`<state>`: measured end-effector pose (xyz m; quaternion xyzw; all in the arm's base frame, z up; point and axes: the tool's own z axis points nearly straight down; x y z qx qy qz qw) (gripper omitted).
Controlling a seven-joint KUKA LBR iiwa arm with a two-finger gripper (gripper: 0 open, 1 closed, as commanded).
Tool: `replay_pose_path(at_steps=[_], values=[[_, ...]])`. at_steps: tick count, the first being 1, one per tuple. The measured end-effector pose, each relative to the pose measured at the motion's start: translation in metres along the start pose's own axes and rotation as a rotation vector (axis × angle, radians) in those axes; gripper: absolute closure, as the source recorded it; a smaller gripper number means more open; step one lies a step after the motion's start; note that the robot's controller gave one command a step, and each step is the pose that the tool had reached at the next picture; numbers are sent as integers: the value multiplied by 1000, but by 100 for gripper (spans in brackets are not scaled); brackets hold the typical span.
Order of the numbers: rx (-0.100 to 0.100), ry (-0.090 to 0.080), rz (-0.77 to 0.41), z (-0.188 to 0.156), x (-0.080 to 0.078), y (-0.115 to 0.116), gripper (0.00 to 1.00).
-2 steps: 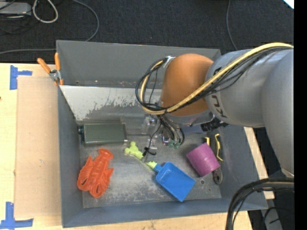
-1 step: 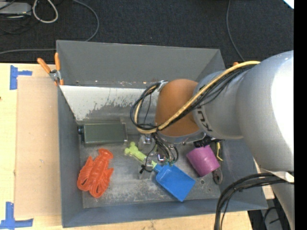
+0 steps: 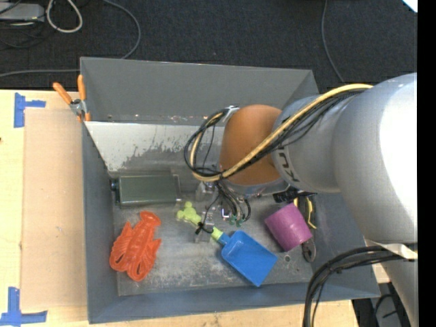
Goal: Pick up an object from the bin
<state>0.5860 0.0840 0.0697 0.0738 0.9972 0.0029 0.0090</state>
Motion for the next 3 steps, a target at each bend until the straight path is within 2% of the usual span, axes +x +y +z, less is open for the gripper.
replay_pose_path(at_steps=[1, 2, 3], values=[[7, 29, -41, -1, 15, -1, 100], [7, 29, -41, -1, 15, -1, 100], [11, 41, -40, -25, 18, -2, 100]])
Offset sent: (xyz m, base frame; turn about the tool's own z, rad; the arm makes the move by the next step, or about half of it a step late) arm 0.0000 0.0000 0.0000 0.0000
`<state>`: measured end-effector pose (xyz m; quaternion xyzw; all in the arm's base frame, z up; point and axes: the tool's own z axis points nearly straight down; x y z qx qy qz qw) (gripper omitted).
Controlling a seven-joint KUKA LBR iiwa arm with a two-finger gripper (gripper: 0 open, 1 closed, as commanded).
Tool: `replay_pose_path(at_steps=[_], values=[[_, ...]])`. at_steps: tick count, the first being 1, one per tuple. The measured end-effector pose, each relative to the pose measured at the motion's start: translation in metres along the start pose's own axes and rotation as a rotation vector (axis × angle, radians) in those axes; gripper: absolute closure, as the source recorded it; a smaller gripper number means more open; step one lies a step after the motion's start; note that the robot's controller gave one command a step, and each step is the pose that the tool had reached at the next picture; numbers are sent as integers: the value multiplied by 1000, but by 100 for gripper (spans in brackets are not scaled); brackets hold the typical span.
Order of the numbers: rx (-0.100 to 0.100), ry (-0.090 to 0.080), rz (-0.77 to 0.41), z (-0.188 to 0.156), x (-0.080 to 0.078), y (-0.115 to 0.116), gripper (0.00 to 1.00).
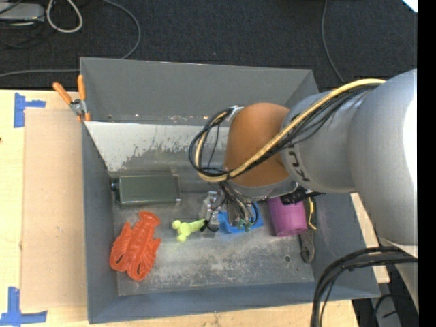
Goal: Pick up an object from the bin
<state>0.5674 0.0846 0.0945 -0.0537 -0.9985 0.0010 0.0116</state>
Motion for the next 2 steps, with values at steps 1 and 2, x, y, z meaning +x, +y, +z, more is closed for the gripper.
replay_pose_path(at_steps=[1, 2], values=[[-2, -7, 0, -37, -1, 0, 100], [-2, -7, 1, -53, -1, 0, 100]])
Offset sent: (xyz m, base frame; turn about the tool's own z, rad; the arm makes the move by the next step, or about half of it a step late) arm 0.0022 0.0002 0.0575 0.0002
